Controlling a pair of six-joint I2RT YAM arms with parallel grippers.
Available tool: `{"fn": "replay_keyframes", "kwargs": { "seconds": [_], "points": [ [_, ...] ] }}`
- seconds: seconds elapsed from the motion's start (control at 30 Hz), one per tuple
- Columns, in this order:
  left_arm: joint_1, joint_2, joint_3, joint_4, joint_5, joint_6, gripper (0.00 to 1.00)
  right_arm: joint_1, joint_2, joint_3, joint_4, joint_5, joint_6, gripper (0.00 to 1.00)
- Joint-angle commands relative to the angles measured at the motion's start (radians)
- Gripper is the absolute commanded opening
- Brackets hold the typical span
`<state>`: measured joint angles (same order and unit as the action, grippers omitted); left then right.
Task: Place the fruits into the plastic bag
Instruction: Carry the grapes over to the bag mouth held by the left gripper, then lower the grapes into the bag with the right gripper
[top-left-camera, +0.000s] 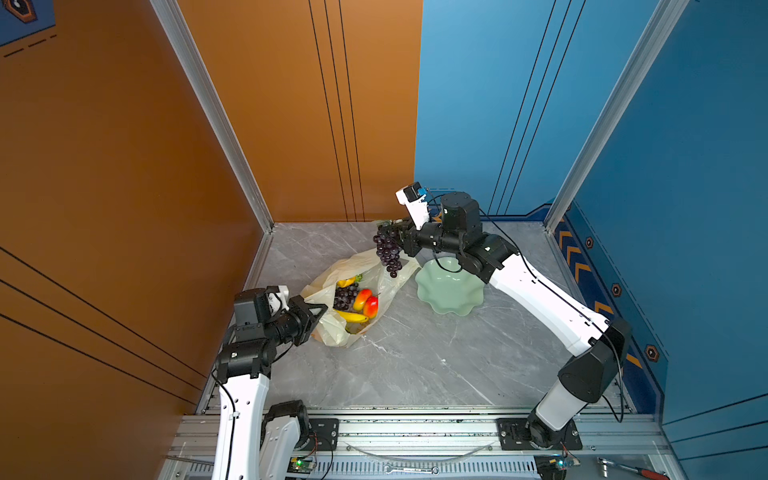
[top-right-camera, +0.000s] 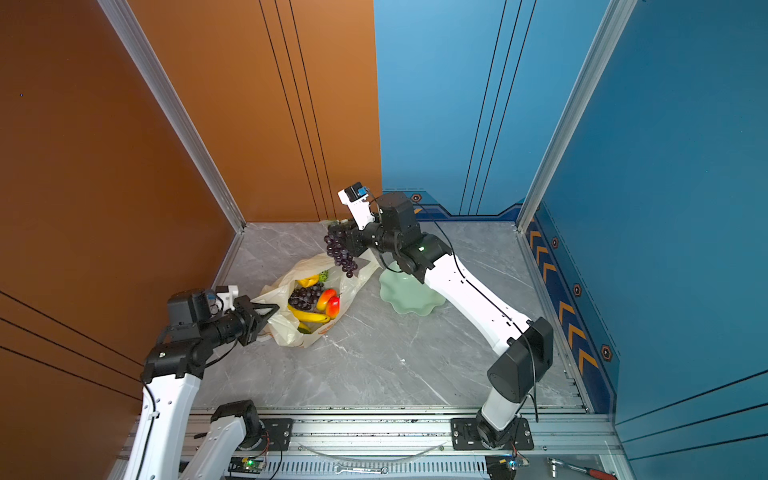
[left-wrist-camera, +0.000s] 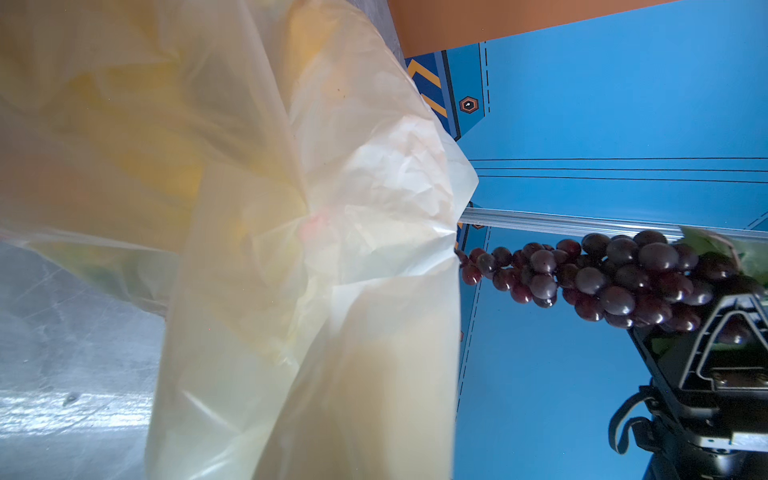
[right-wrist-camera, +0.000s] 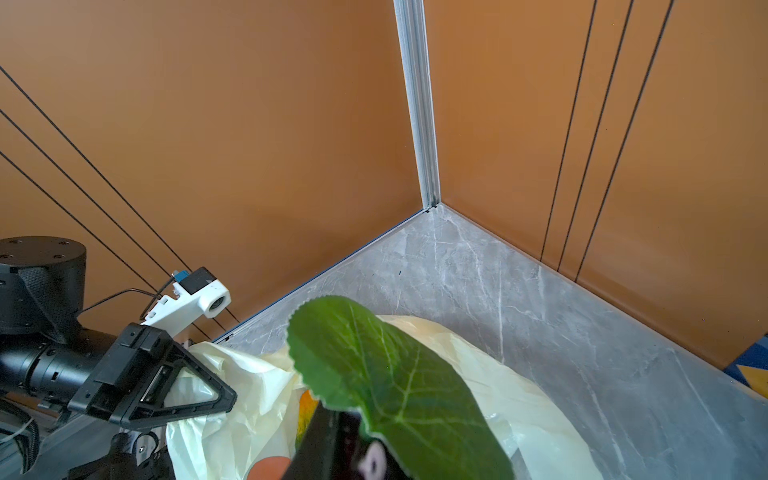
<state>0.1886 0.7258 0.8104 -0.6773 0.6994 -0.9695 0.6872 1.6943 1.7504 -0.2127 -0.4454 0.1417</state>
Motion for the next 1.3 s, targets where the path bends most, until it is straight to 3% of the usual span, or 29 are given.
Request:
{"fn": "replay_keyframes", "kwargs": {
  "seconds": [0.0, 0.5, 1.27],
  "points": [
    [-0.006, -0.001, 0.039, 0.001, -0.018, -0.008, 0.00, 0.008, 0.020, 0.039, 0.077, -0.036, 0.038, 0.20],
    [-0.012, 0.035, 0.064, 0.040, -0.020, -0.034, 0.00, 0.084, 0.138, 0.001, 0.175, -0.089, 0.112, 0.20],
    [-0.017, 0.198, 0.108, 0.307, -0.027, -0.197, 0.00, 0.115, 0.239, -0.126, 0.289, -0.186, 0.183, 0.19]
  ]
}}
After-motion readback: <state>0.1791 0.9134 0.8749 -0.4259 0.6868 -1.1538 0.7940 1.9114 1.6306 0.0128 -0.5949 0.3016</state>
